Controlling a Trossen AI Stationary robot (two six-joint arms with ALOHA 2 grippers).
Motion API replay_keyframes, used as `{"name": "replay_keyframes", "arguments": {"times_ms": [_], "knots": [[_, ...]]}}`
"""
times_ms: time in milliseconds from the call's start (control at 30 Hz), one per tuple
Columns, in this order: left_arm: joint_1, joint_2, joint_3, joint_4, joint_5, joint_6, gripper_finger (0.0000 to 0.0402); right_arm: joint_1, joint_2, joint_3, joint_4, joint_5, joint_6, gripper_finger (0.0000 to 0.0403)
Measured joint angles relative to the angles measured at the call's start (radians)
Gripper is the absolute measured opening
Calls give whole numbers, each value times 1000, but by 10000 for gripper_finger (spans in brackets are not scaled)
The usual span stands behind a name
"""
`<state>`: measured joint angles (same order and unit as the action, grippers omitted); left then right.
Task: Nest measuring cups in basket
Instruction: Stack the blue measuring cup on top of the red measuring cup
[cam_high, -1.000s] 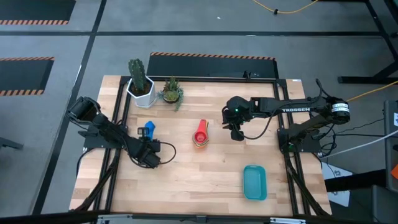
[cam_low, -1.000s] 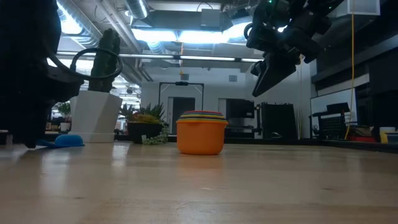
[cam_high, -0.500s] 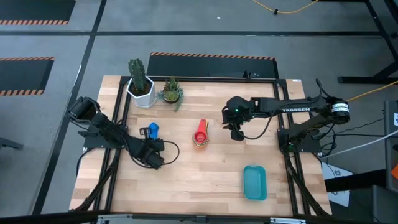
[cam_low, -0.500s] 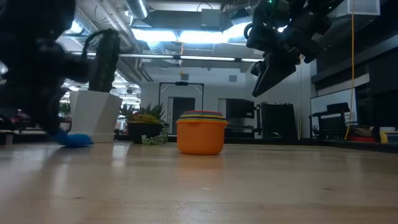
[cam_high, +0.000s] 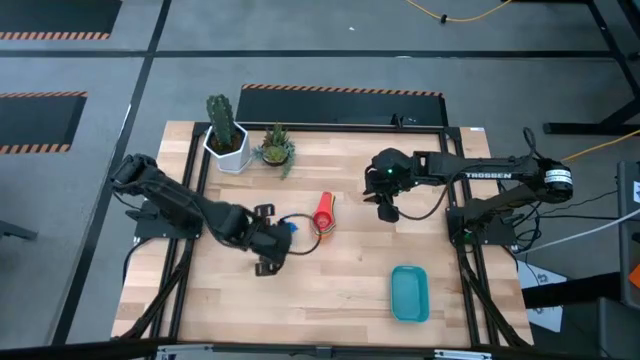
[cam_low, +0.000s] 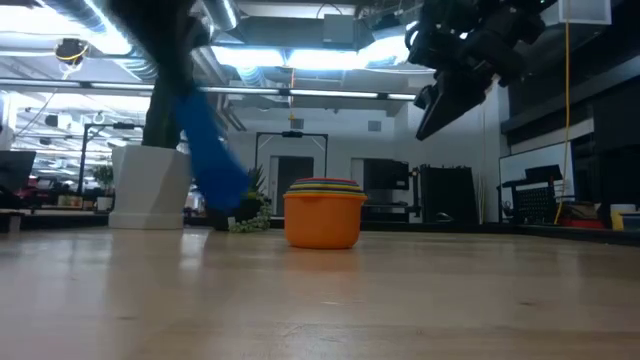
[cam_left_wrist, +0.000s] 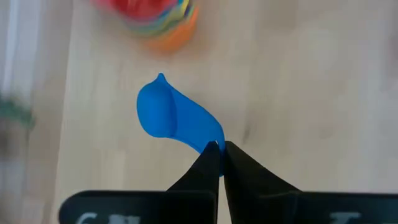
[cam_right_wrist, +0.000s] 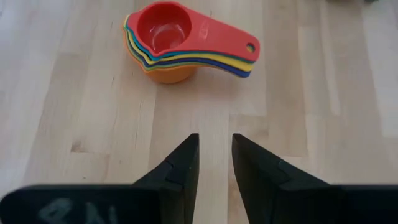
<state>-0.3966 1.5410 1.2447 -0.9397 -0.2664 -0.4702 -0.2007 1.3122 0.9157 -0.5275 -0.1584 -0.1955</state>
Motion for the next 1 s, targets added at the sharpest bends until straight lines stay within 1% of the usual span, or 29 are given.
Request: {"name": "replay_keyframes", "arguments": {"times_ms": [67,200,367,567,667,800,867,933,1000], "knots": [[23,0,62,0,51,34,1,-1,-13,0,-3,0,-2,100],[83,0,167,1,194,100,1,0,-18,0,-4,0,-28,100],[184,-1,244,24,387,175,1,0,-18,0,5,0,-72,100],[335,-1,249,106,602,257,1,2,-18,0,82,-1,-76,100],[409,15,249,123,667,297,2,8,-18,0,118,-1,-75,100],[494,30,250,129,757,320,2,21,-17,0,121,-1,-75,100],[526,38,245,106,793,324,2,29,-17,0,121,-2,-75,100],[550,60,252,137,831,327,2,35,-13,0,121,-1,-75,100],[570,80,247,117,864,338,2,39,-10,0,119,-2,-75,100]]}}
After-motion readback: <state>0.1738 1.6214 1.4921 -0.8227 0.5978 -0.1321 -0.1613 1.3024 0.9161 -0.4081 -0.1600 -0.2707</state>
